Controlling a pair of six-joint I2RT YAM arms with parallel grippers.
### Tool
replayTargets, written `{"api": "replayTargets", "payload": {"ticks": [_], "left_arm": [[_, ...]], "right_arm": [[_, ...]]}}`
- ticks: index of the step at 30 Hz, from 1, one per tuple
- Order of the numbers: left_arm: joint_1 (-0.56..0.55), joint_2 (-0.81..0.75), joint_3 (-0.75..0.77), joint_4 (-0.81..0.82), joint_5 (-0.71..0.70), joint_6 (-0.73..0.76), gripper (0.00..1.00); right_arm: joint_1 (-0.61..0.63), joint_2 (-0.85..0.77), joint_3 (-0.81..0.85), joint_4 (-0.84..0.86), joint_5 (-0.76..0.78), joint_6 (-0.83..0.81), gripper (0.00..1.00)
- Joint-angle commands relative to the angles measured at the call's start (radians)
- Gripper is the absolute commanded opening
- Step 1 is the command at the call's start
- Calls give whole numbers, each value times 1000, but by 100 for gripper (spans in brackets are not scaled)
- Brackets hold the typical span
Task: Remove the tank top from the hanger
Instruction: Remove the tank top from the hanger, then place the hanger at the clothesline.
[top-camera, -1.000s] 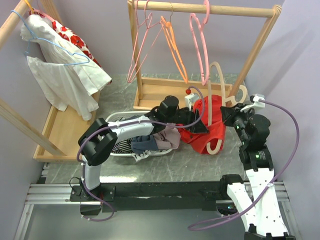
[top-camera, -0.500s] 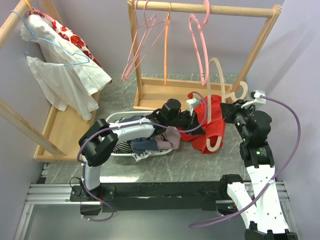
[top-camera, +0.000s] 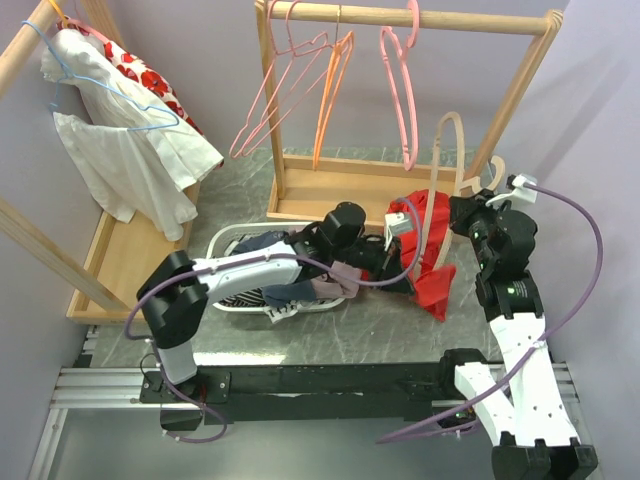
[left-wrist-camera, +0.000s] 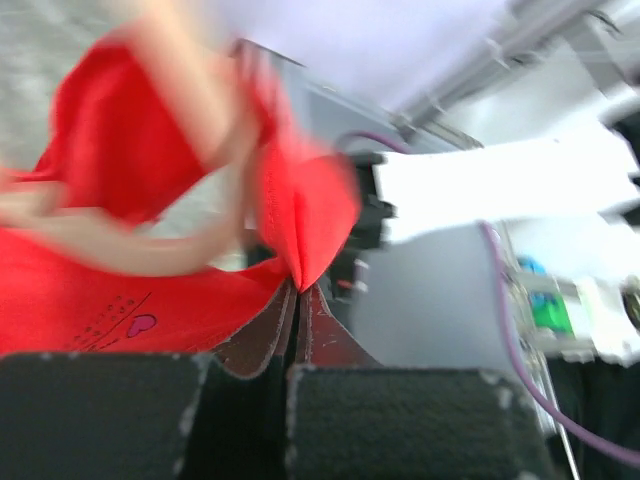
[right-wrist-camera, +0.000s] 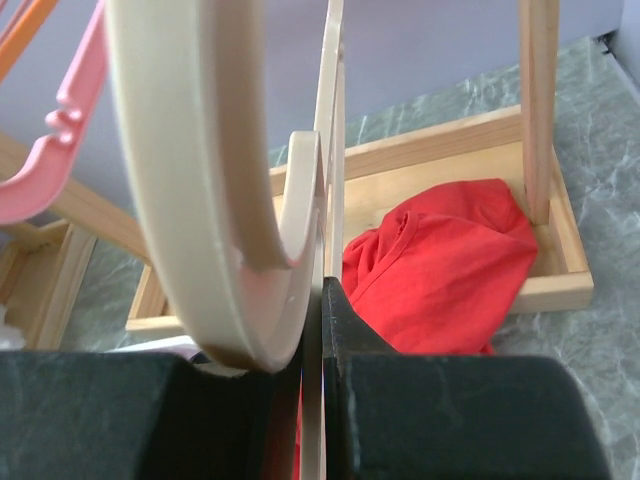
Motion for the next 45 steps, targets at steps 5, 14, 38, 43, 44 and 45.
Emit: {"api": "replayTargets", "payload": {"ticks": [5,14,38,43,44,45], "left_arm": [[-23,-68,-50,-232,-32,136,1],[1,-54,-58,-147,-295,40,91],[116,-109,-26,304,-500,-196,100],[116,-54,42,320,-488,-261,99],[115,-43,65,318,-473,-271,99],[115,-31,77,318,-464,-278,100]], "right_arm": [[10,76,166,53,-22,-22,2],[13,121,349,-148,-52,-112,1],[15,271,601,-279,-216,-94,0],[15,240,557,-273,-213,-96,0],[15,234,550,-268,-214,-91,0],[15,228,538,-262,-216,-89,0]]}}
